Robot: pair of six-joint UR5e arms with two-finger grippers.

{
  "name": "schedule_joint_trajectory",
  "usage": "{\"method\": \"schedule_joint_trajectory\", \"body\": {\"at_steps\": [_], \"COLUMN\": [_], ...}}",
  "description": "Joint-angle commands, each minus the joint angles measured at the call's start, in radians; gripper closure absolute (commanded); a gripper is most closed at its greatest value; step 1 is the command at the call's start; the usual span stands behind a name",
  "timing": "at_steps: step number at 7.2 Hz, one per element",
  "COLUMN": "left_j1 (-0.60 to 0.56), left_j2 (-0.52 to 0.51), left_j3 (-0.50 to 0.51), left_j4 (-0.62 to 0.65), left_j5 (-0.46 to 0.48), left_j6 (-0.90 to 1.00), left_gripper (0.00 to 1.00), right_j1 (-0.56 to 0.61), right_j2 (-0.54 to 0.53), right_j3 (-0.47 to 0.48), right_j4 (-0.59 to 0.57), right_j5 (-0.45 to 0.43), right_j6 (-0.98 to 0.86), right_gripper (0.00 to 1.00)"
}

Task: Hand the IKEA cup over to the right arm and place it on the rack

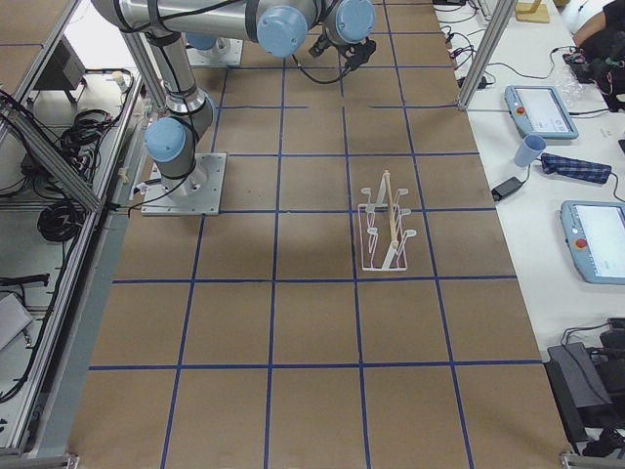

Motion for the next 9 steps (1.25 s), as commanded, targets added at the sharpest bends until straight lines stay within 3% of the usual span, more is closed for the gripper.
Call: {"method": "schedule_joint_trajectory", "body": {"at_steps": [1,5,6,9], "left_j1": [-0.061,-0.118,-0.118,-0.118], "left_j2": [0.019,0.022,0.009,0.013], "left_j3": [-0.003,0.000,0.005,0.003], "left_j4": [0.005,0.008,0.011,0.011], "left_j5": [-0.037,-0.124,-0.127,-0.124], "left_j6": [-0.041,-0.040,-0.039,-0.036], "left_gripper": [1.00,1.00,1.00,1.00], "right_j1": [0.026,0.037,0.043,0.083], "right_j2": [0.004,-0.048,-0.056,-0.051], "right_j3": [0.002,-0.001,-0.001,-0.009], "right_j4": [0.001,0.041,0.055,0.110], "right_j5": [0.136,0.106,0.063,0.081], "right_j6": [0.182,0.293,0.291,0.287], "right_gripper": [0.00,0.00,0.00,0.00]}}
